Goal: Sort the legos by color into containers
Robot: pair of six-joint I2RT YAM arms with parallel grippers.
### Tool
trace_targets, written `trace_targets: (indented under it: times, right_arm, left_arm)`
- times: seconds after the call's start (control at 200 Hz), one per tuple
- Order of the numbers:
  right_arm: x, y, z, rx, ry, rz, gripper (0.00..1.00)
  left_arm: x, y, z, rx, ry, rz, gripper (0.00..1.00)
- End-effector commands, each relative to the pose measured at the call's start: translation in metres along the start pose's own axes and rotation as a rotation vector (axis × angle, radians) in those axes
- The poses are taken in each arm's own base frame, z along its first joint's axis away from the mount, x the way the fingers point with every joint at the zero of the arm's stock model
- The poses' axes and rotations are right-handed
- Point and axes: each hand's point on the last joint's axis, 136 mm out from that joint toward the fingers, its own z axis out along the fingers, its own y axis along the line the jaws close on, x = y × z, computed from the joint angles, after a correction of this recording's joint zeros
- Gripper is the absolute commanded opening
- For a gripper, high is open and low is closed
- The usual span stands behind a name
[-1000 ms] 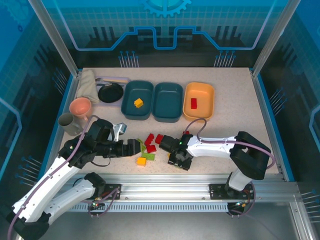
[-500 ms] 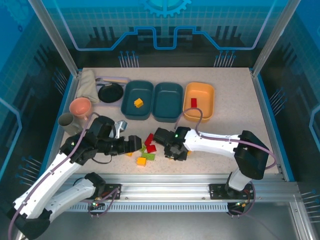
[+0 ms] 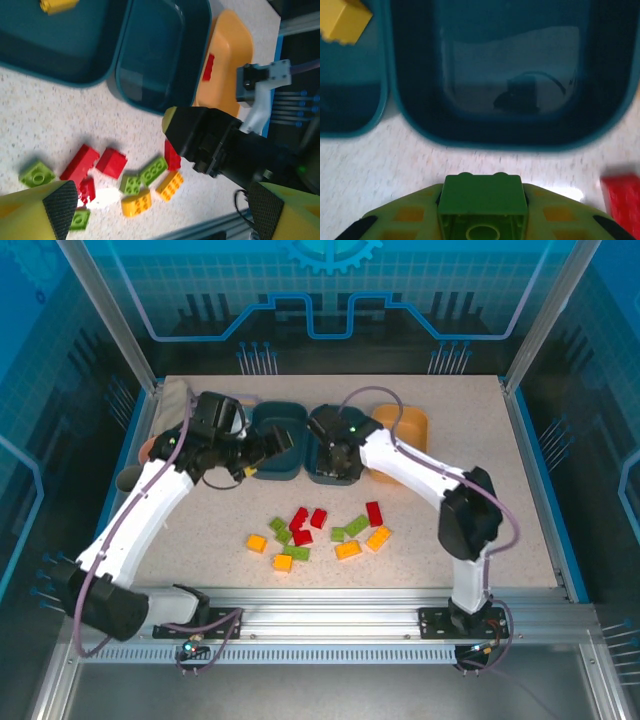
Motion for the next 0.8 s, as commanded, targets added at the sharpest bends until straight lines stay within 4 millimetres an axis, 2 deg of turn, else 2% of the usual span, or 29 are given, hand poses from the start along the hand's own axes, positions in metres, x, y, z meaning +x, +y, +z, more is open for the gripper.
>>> trace_targets:
  times: [0.0,0.13,0.17,0.185,0.27,0.36,0.455,0.59,0.7,0.795]
  right_arm:
    - [-0.015,0.001,0.021,-0.003,0.064,-0.068,0.3]
    - [-0.039,-0.003,0.051,0.008,0.092,-0.042,0.3]
    - [-0.047,-0.003,0.054,0.006,0.091,-0.036,0.31]
    - [-0.045,-0.007,0.066,0.019,0.108,-0.035,0.31]
    - [-0.053,-0.011,0.086,0.026,0.131,-0.023,0.31]
    - [-0.059,-0.011,0.097,0.019,0.147,-0.02,0.32]
    - [-0.062,-0.013,0.104,0.023,0.157,-0.025,0.37]
    - [-0.064,-0.014,0.098,0.021,0.153,-0.023,0.5]
    - [-0.071,-0.007,0.074,-0.01,0.115,-0.031,0.59]
    - [-0.08,0.0,0.045,-0.037,0.059,-0.041,0.6]
  left_arm:
    - [-0.026,-0.018,-0.001,0.046,-0.033,-0.006,0.92]
    - [-0.044,-0.018,0.006,0.045,-0.052,-0.035,0.92]
    - [-0.048,-0.019,0.008,0.045,-0.054,-0.043,0.92]
    - [-0.049,-0.019,0.008,0.046,-0.055,-0.043,0.92]
    - [-0.052,-0.02,0.011,0.042,-0.054,-0.044,0.92]
    - [-0.052,-0.018,0.013,0.034,-0.046,-0.045,0.92]
    - [-0.05,-0.015,0.014,0.024,-0.041,-0.049,0.92]
    - [-0.047,-0.011,0.012,0.013,-0.039,-0.046,0.92]
    - [-0.043,-0.009,0.007,0.006,-0.037,-0.042,0.92]
    - [-0.038,-0.006,0.003,-0.001,-0.034,-0.044,0.92]
